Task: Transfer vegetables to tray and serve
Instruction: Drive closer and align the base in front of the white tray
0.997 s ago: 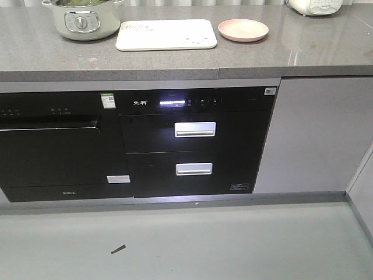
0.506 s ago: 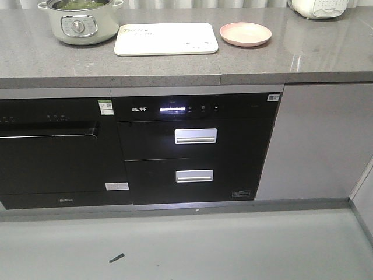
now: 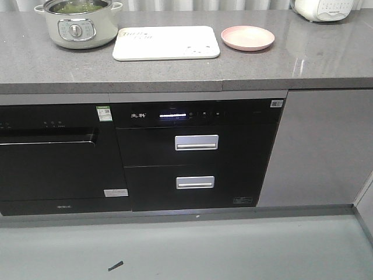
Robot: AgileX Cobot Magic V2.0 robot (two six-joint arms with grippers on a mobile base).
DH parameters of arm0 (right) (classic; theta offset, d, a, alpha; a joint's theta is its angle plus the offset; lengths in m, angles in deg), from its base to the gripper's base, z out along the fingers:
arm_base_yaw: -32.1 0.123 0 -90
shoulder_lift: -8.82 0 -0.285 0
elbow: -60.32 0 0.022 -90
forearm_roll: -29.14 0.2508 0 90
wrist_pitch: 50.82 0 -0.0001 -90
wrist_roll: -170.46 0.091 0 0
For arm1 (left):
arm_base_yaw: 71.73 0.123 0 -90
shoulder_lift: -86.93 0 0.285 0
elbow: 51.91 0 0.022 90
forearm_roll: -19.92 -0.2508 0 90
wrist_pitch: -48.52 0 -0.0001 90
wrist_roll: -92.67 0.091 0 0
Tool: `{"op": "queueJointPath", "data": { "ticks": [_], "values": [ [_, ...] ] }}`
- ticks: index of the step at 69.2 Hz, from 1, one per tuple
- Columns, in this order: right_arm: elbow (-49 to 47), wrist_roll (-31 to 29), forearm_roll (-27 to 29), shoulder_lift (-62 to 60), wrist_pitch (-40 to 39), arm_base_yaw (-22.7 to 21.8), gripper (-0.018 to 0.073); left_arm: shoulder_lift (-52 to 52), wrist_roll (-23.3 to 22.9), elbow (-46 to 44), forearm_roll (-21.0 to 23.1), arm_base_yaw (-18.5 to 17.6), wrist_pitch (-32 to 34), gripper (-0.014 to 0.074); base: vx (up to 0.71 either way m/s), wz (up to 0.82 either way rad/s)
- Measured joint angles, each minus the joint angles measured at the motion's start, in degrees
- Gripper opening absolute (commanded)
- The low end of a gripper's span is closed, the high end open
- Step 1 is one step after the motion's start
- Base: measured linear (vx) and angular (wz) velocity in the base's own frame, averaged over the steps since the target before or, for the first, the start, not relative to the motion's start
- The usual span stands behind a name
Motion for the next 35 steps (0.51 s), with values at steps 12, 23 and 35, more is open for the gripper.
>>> {"op": "queueJointPath", "data": {
  "ticks": [12, 23, 35],
  "values": [
    [0.00, 0.00, 0.00, 0.00, 0.00, 0.00, -0.0001, 0.00, 0.00, 0.00, 0.00, 0.00, 0.00, -0.0006, 0.06, 0.01],
    [0.00, 0.00, 0.00, 0.00, 0.00, 0.00, -0.0001, 0.00, 0.00, 0.00, 0.00, 0.00, 0.00, -0.0006, 0.07, 0.01],
    [0.00, 0.00, 0.00, 0.00, 0.00, 0.00, -0.0001, 0.00, 0.00, 0.00, 0.00, 0.00, 0.00, -0.0006, 0.07, 0.01]
  ]
}}
